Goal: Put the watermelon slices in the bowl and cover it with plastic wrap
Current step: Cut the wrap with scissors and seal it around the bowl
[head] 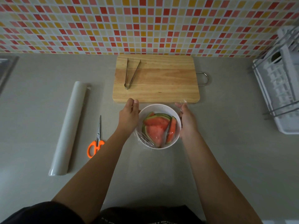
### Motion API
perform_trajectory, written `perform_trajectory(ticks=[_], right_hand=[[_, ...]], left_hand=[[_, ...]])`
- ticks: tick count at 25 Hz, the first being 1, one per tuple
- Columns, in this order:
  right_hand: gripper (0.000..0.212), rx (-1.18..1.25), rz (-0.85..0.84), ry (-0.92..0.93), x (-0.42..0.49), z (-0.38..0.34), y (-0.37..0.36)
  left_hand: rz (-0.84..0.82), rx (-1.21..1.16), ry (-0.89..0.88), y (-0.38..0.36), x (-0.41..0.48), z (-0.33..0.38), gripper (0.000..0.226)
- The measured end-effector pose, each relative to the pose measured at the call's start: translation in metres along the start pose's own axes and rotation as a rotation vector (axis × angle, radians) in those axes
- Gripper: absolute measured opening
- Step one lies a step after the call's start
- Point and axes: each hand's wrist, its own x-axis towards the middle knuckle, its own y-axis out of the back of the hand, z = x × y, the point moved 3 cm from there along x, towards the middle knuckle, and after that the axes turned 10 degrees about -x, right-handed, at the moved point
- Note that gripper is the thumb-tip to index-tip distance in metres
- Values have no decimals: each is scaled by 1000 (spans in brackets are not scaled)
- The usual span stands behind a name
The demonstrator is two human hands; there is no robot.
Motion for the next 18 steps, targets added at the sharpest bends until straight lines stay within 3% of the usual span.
perform_trajectory(ticks=[6,9,12,14,16,18], right_hand=[[15,-84,214,-74,1,0,2],[38,7,265,8,3,0,-1],[50,-40,342,77,-4,-5,-2],[53,-48,324,68,-6,-7,-3],[47,79,343,9,-5,-2,0],[35,242,475,34,-10,1,8]], left_hand=[[99,-304,348,-8,-7,-14,26],[127,-448,414,-9,-10,-16,6],[129,-530,438,-10,-10,-16,33],[116,-531,430,-10,-11,-15,39],[113,-529,433,-10,-10,-16,40],[113,-525,434,-9,-8,-16,41]])
